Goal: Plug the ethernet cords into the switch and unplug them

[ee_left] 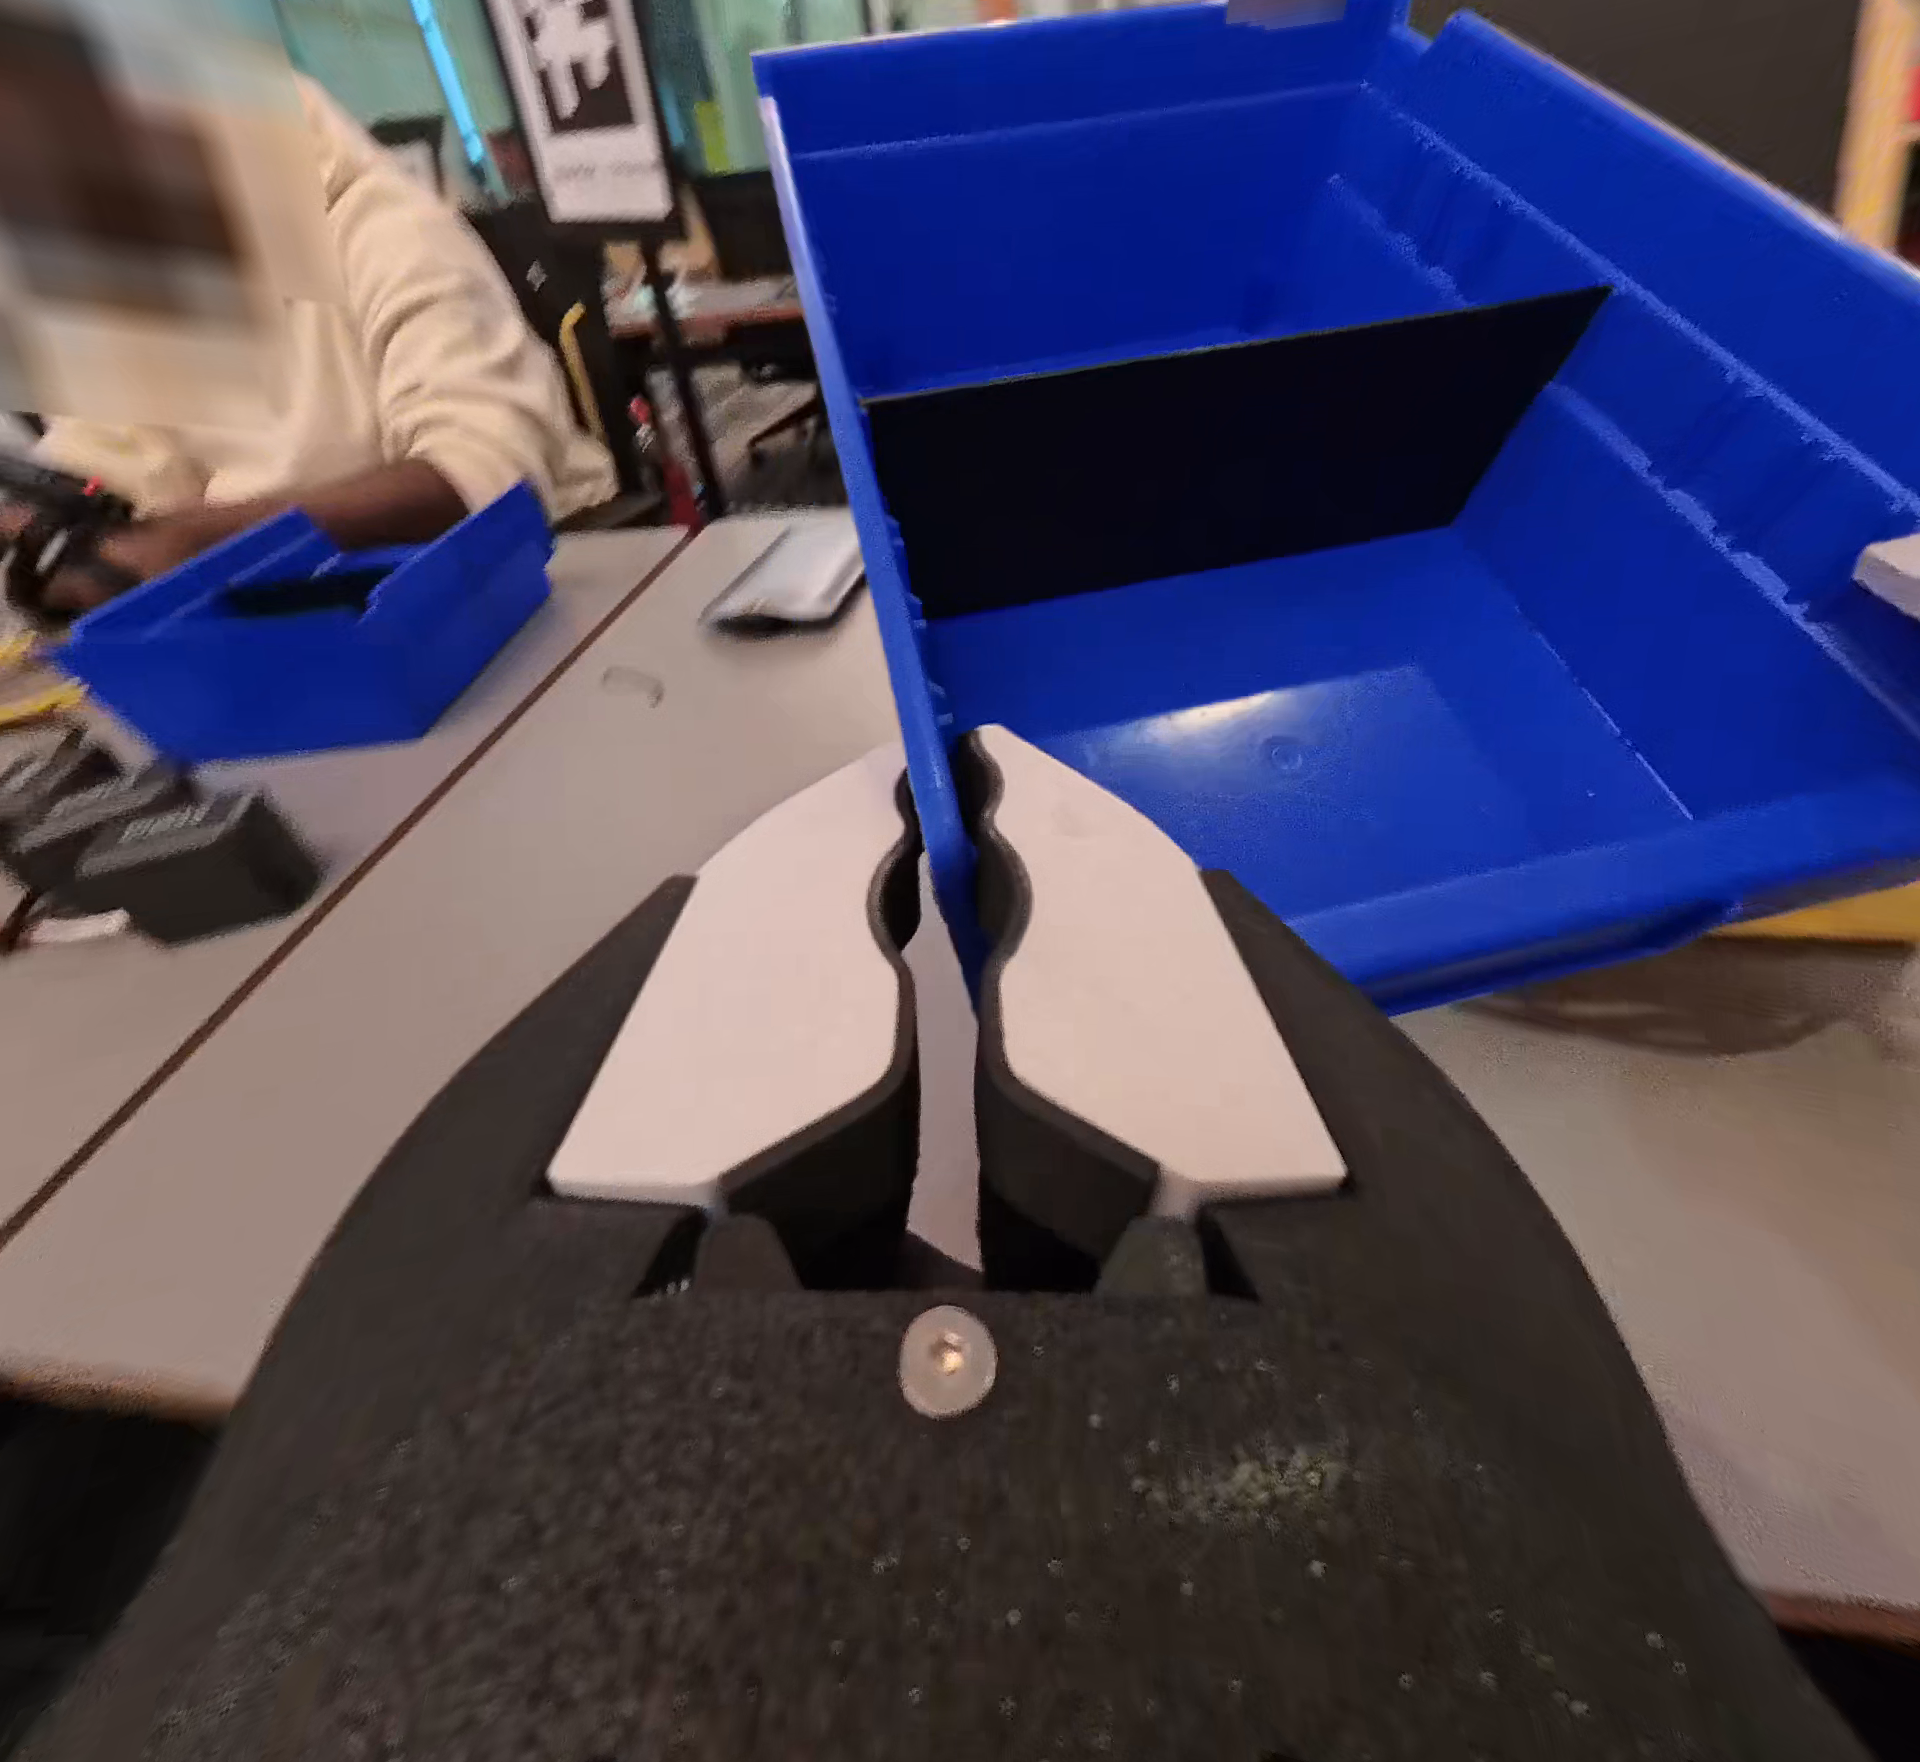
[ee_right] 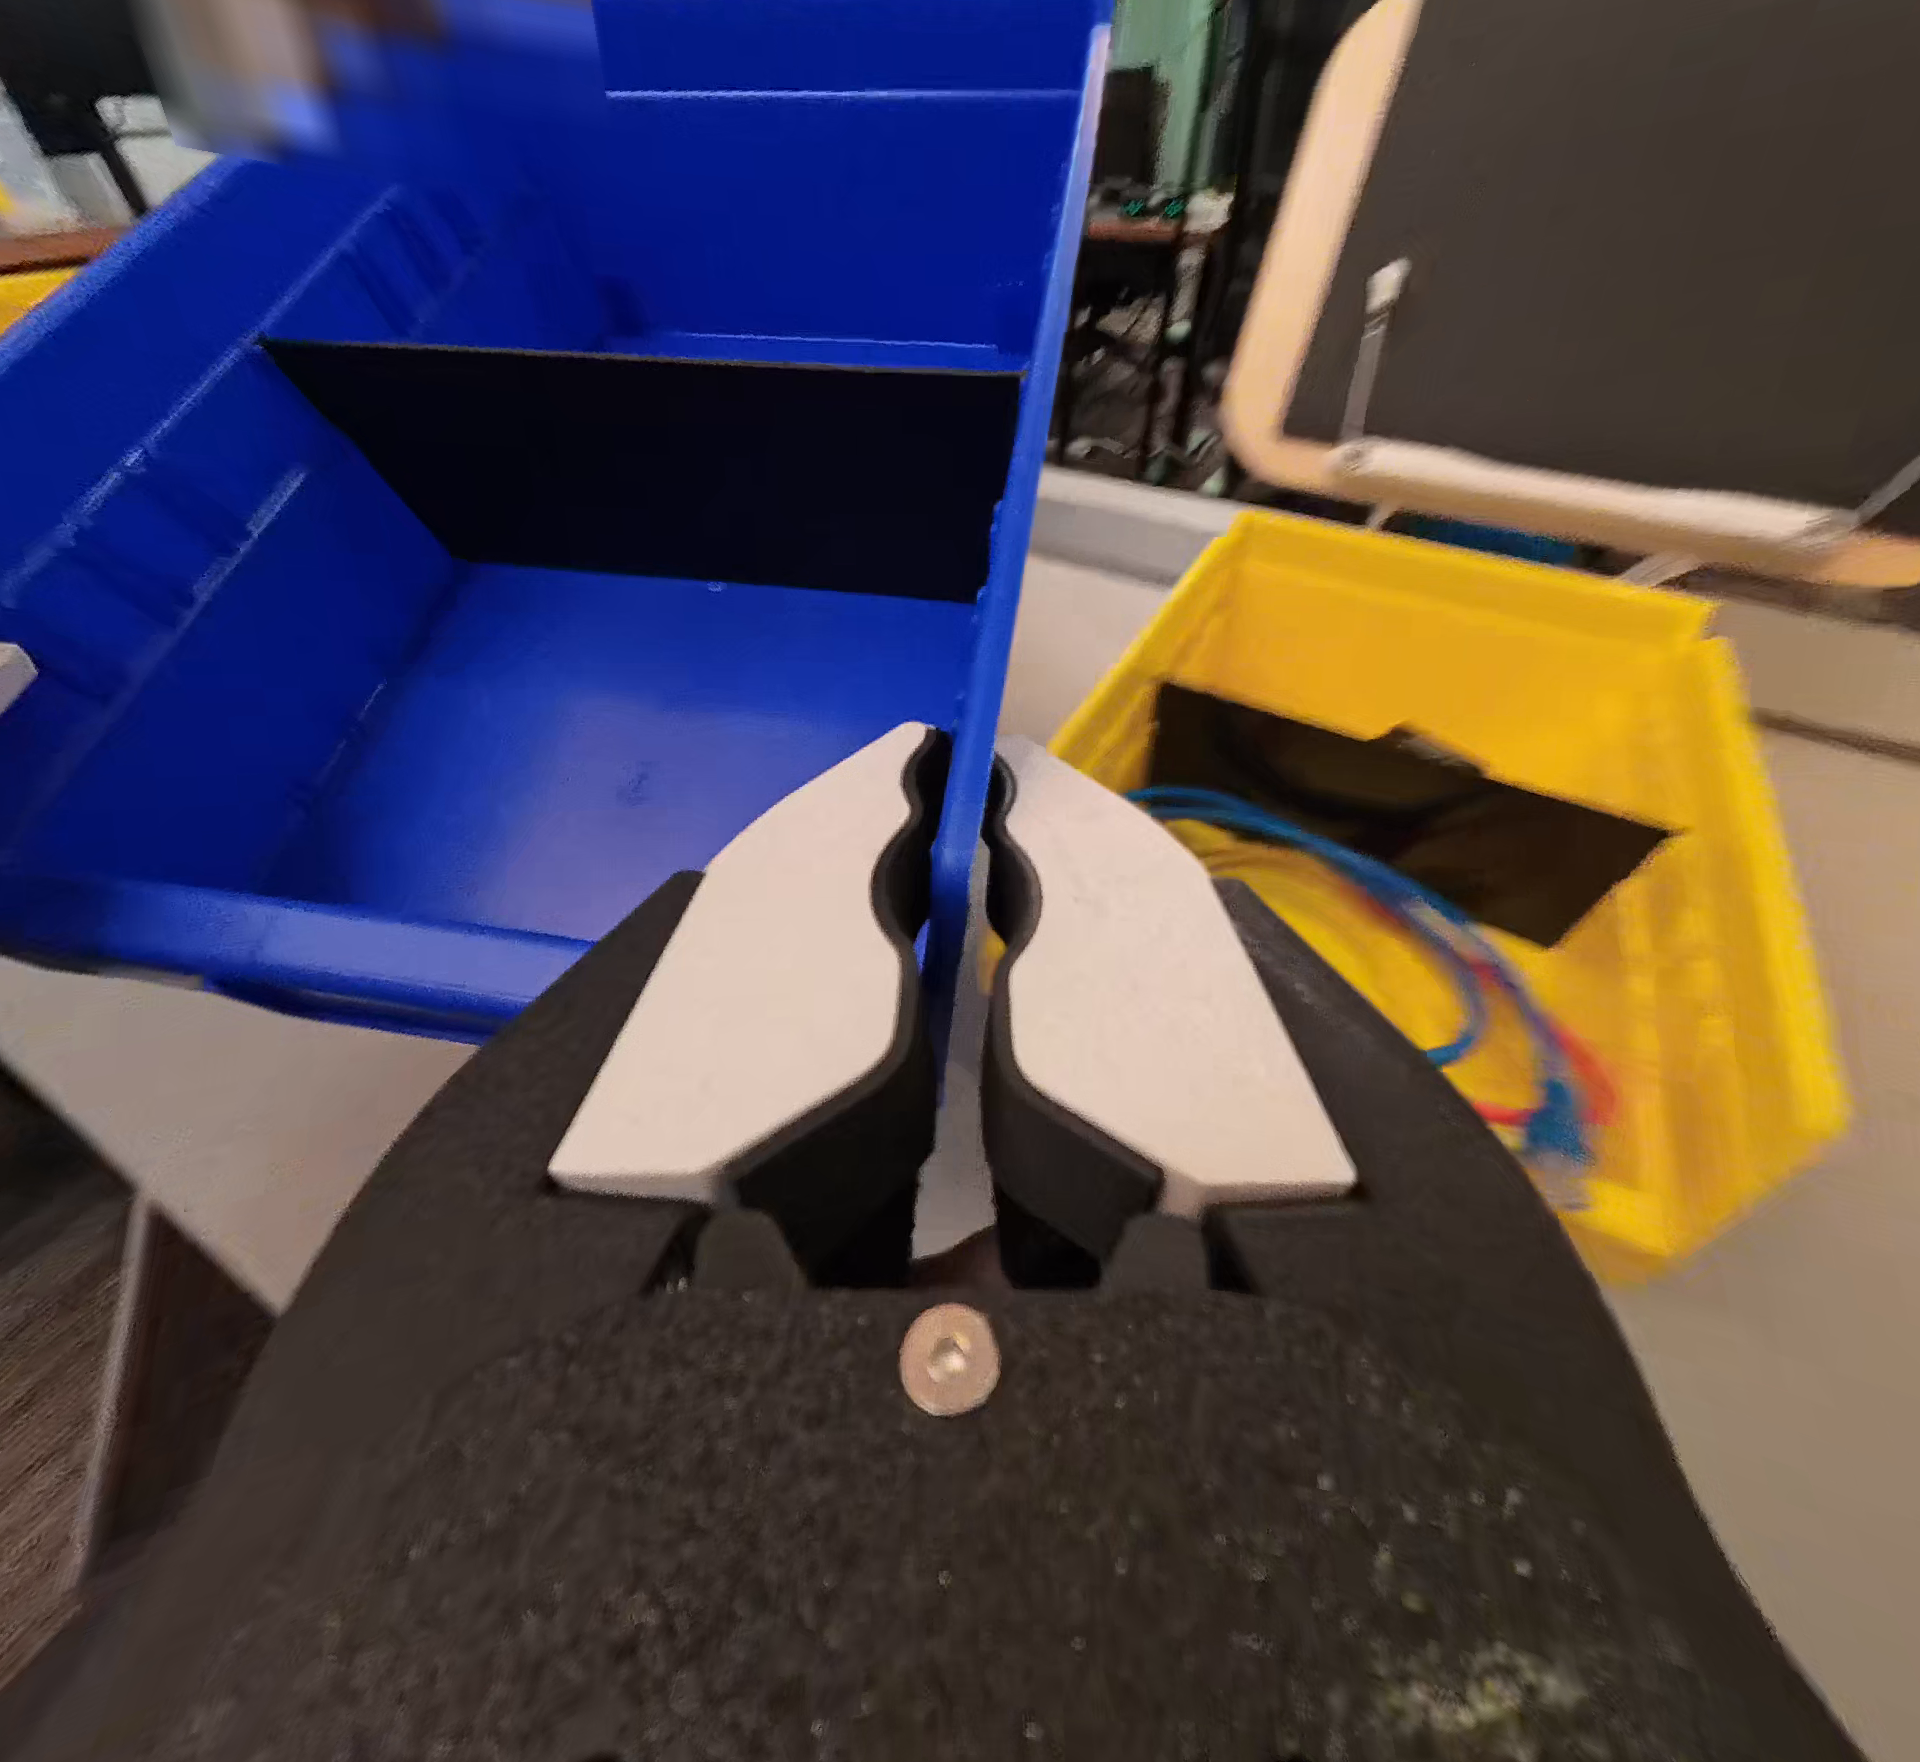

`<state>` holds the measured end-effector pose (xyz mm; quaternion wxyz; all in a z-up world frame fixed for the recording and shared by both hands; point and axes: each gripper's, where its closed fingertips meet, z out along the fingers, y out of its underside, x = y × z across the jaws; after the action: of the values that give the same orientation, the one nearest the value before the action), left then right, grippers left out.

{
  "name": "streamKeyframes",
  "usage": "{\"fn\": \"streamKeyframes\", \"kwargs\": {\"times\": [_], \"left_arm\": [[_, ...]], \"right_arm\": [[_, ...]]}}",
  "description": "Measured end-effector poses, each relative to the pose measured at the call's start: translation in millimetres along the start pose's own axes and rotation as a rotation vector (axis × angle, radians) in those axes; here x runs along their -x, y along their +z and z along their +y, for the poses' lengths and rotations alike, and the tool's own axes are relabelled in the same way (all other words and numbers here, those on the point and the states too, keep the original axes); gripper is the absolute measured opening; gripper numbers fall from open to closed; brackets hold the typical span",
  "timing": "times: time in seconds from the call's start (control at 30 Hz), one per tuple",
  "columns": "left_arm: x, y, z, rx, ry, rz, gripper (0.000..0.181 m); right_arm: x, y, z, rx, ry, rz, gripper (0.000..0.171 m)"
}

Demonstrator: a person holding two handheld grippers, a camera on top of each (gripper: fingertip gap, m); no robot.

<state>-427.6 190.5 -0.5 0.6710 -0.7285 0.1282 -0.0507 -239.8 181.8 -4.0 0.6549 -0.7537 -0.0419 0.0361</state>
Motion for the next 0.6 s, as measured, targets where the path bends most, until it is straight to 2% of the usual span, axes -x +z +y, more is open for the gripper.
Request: {"fn": "streamKeyframes", "kwargs": {"times": [0.17,0.3,0.37,0.47,0.6], "left_arm": [[-117.1,34.9,-61.0,-0.104,0.015,0.243,0.007],[-241.9,63.1,-78.7,-0.078,0.069,0.437,0.009],[-307.7,72.1,-76.6,-0.048,0.081,0.520,0.009],[-396.0,79.0,-56.4,0.032,0.074,0.595,0.011],[-473.6,75.5,-6.7,0.134,0.114,0.648,0.012]], "right_arm": [[-118.9,-46.6,-46.6,-0.108,0.013,0.210,0.005],[-232.6,-94.6,-56.5,-0.113,0.027,0.379,0.005],[-292.2,-115.2,-40.8,-0.082,0.064,0.452,0.005],[-372.8,-137.3,8.2,0.041,0.124,0.544,0.005],[-437.6,-163.9,77.2,0.185,0.201,0.557,0.005]]}}
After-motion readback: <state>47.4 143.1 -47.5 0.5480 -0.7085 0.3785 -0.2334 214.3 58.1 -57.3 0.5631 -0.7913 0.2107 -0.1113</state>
